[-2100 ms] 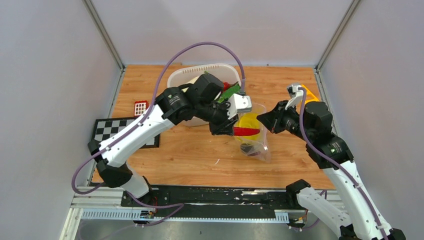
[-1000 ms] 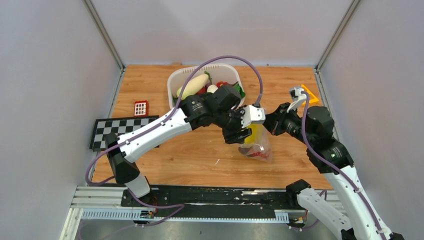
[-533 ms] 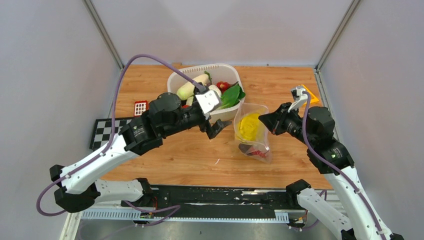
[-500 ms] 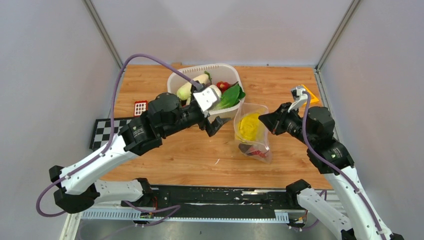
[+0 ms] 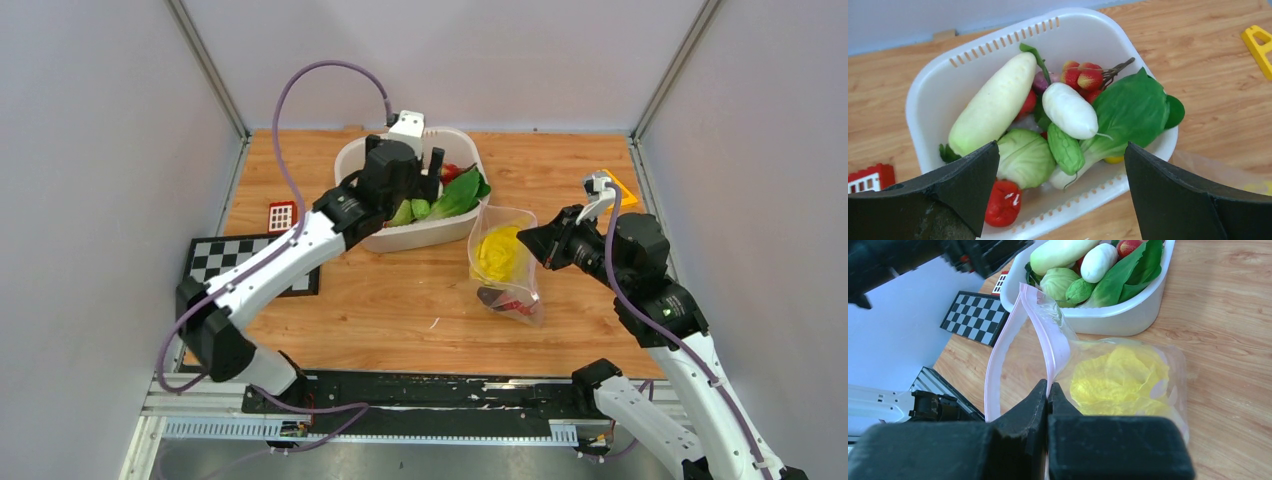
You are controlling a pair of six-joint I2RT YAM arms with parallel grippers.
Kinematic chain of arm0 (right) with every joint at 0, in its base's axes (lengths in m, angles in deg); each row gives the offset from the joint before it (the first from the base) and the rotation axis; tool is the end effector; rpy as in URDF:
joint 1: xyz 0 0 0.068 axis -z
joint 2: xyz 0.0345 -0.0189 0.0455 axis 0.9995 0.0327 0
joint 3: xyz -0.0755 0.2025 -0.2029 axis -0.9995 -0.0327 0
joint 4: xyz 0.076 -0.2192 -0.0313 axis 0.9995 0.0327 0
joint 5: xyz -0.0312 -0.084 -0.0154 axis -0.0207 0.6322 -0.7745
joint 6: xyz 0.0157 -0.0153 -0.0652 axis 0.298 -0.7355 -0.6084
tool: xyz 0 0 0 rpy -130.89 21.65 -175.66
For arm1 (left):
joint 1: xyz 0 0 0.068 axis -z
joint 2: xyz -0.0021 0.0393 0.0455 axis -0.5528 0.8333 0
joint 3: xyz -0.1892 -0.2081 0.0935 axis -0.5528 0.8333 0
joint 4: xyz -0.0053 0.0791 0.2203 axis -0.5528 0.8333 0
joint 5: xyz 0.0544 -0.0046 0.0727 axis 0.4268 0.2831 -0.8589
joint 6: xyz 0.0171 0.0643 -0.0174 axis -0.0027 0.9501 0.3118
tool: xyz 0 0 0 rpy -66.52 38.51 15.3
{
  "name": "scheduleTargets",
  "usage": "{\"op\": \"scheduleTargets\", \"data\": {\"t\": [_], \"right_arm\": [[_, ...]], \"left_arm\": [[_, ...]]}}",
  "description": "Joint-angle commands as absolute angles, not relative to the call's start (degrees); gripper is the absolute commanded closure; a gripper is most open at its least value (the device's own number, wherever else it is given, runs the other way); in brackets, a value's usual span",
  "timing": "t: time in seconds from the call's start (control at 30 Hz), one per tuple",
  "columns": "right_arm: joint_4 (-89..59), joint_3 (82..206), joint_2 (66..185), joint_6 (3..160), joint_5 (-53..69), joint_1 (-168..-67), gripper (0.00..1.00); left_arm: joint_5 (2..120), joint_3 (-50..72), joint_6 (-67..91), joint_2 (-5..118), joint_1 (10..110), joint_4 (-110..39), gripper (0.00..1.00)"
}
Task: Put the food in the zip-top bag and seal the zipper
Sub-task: Pick up the fake vegetable from the bin.
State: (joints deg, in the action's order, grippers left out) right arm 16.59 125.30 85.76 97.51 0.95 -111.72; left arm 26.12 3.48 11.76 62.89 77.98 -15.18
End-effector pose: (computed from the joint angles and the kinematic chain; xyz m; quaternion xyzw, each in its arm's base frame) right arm 0.1005 0.0594 0.3839 -0.0848 0.7927 0.3290 0.5062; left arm 0.2406 -0.2011 0.4081 0.0982 0.8040 -0.0976 0.5783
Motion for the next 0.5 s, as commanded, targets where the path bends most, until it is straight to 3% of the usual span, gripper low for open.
{"op": "scheduleTargets", "data": {"t": [0.0,0.23,0.47], "right_arm": [[14.31,125.62,84.71,98.87,1.57,-111.85,1.00],[14.75,125.61,84.48,98.77,1.57,-111.86,1.00],[14.44,125.23,84.36,99.01,0.83,-111.86,1.00]], "left_arm": [[22.91,-6.16,2.48,71.40,76.87,-12.67,0.00],[21.80,-18.30,-2.82,85.05,75.48,-5.97,0.00],[19.51,-18.03,-7.88,90.00,73.81,-6.05,0.00]]}}
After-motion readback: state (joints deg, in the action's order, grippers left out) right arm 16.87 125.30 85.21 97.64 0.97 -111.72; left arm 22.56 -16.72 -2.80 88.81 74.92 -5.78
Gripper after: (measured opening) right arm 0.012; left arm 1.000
